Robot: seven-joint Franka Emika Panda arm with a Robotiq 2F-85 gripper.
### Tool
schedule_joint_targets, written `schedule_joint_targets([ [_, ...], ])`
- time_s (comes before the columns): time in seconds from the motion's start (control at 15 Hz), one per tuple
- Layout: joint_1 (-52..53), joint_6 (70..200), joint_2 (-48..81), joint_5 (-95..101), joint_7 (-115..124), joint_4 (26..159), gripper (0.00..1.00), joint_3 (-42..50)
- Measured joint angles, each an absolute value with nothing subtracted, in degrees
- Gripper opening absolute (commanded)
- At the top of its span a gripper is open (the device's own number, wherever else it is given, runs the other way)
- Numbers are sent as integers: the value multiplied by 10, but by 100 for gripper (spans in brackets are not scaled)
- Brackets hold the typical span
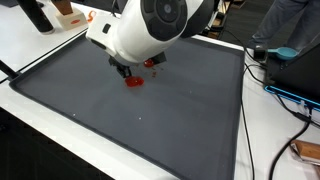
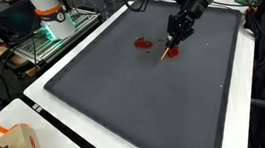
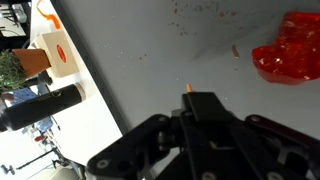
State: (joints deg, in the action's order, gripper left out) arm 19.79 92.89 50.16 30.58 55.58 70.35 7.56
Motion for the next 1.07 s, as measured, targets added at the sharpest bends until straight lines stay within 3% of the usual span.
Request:
schedule_joint_targets([
  [1.07,218,883,596,306,551,577,3,82],
])
